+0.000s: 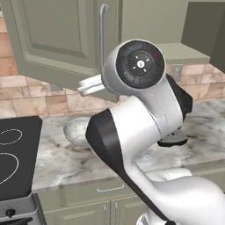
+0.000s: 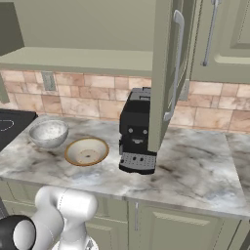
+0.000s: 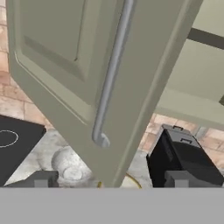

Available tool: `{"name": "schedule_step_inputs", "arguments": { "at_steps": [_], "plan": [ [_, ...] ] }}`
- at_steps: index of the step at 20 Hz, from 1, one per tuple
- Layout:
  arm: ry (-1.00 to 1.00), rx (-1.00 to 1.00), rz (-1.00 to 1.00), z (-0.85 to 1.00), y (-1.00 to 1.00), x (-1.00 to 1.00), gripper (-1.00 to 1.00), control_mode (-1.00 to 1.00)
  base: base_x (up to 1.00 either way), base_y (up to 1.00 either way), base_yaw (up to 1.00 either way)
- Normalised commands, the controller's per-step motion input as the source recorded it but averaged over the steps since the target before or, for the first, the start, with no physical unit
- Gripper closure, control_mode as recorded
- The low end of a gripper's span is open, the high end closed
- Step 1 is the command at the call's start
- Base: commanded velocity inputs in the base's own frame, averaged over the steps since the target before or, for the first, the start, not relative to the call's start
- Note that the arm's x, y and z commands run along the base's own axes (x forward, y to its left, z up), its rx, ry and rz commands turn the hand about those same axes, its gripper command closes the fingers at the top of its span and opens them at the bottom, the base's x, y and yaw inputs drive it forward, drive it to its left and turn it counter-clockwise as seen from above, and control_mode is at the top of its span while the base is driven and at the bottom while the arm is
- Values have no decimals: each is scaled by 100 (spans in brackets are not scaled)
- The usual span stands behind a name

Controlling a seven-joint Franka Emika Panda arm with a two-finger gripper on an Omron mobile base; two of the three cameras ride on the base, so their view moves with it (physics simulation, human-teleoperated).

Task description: Open the cabinet. Pick the bowls from the counter and place them in the cabinet. Then close the cabinet.

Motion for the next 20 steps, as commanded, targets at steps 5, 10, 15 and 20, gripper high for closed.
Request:
{"name": "schedule_step_inputs", "arguments": {
  "at_steps": [5,10,15,20],
  "plan": [
    [4,0,0,17,-64,-54,-100,-100,0,0,0],
    [0,-2,4,1,-87,-20,-100,-100,0,0,0],
    [-2,-6,15,-2,-96,-11,-100,-100,0,0,0],
    [-4,-6,23,-3,-85,-3,-100,-100,0,0,0]
  ]
}}
